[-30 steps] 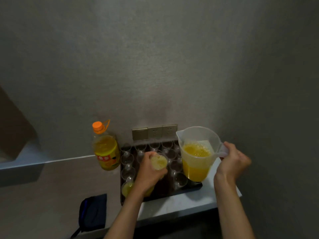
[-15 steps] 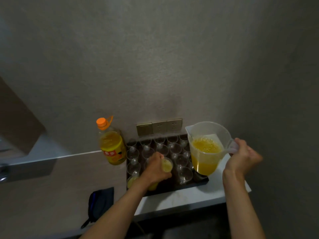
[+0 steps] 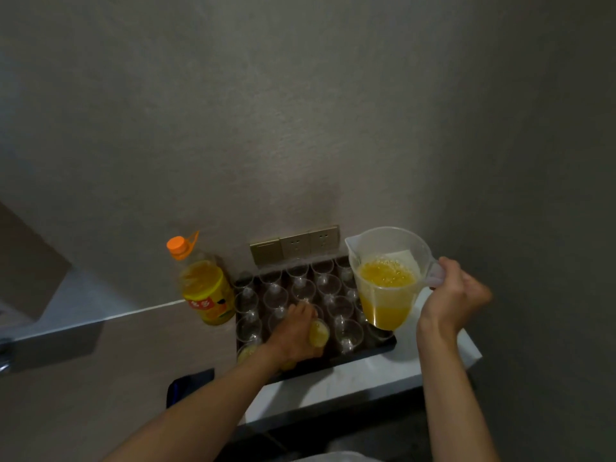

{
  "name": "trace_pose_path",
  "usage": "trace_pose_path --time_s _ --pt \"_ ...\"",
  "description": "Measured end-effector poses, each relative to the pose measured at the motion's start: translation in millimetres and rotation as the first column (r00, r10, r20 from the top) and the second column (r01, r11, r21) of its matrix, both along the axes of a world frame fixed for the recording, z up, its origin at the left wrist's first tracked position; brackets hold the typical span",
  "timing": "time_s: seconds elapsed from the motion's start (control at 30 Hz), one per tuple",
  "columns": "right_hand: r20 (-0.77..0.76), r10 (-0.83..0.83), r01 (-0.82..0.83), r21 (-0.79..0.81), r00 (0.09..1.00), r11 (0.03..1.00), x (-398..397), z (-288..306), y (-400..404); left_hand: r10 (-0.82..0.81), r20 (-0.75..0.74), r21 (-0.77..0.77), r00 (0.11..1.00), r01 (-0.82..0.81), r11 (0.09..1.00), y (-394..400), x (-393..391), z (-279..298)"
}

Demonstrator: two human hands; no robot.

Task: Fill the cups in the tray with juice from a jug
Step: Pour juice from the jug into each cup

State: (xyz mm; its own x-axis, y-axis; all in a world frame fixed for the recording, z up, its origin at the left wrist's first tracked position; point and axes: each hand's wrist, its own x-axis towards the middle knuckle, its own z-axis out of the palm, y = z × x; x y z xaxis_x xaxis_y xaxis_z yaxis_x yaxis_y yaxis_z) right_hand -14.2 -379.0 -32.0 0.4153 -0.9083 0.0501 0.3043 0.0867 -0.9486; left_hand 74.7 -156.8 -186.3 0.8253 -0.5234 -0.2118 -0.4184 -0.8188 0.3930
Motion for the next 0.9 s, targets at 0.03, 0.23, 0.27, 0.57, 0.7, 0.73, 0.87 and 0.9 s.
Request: trace_pose_path --time_s 0.03,0.23,0.27,0.57,0.7,0.73,0.87,0.9 --pt "0.003 -0.002 0.002 -0.003 1.000 1.000 1 -1 -1 -0.016 0.002 0.005 1.000 0.016 1.000 0 0 -2" --pt "-0.006 -0.009 0.009 0.003 1.000 1.000 5 -1 -5 -0.088 0.050 0.108 0.995 0.082 0.991 -3 1 -10" --pt "-0.007 -0.013 0.013 0.006 1.000 1.000 5 -1 -4 -0.097 0.043 0.134 0.994 0.090 0.987 -4 1 -11" --pt "-0.023 -0.017 0.017 -0.003 1.000 1.000 4 -4 -5 -0.196 0.098 0.325 0.976 0.155 0.933 -10 3 -24" --pt "-0.047 -0.029 0.028 -0.019 0.998 0.999 3 -6 -7 -0.209 0.116 0.316 0.971 0.163 0.935 -15 5 -28" --pt "-0.052 -0.029 0.028 -0.021 0.998 0.999 3 -6 -7 -0.207 0.121 0.314 0.971 0.161 0.936 -16 5 -28" --pt "-0.072 -0.018 0.017 -0.024 0.997 1.000 4 -7 -6 -0.196 0.113 0.309 0.974 0.153 0.939 -20 7 -29" --pt "-0.075 -0.018 0.017 -0.022 0.997 1.000 4 -7 -6 -0.191 0.107 0.308 0.976 0.150 0.939 -20 6 -30"
